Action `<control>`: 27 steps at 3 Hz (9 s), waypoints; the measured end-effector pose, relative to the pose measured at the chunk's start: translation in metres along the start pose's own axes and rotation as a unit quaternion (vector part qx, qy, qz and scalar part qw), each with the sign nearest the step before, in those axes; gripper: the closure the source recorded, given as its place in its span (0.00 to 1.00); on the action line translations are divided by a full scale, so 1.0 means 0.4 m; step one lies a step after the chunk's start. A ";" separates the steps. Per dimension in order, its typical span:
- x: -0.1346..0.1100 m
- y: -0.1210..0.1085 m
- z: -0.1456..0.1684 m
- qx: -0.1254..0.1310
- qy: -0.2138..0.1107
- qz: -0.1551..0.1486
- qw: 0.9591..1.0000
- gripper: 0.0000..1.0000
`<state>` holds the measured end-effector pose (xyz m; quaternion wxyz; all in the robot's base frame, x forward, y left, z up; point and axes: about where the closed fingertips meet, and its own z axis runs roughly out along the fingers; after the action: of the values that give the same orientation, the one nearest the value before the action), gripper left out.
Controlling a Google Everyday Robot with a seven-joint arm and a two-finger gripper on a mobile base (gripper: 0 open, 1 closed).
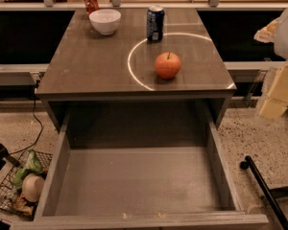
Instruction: Place apple into top drawer
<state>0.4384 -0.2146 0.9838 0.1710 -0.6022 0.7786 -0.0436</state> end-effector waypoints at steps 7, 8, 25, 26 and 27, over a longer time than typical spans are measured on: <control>-0.126 -0.369 0.174 0.100 -0.434 0.164 0.880 0.00; -0.125 -0.368 0.174 0.099 -0.433 0.164 0.881 0.00; -0.271 0.028 0.528 -0.101 -0.512 0.122 0.844 1.00; -0.272 0.072 0.623 -0.109 -0.511 0.120 0.844 1.00; -0.271 0.079 0.635 -0.112 -0.512 0.123 0.843 1.00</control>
Offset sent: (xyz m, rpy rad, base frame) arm 0.0278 0.0078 -0.0084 0.1213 -0.0294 -0.0113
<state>0.5138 -0.0676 0.7602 0.4808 -0.4532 0.6474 0.3800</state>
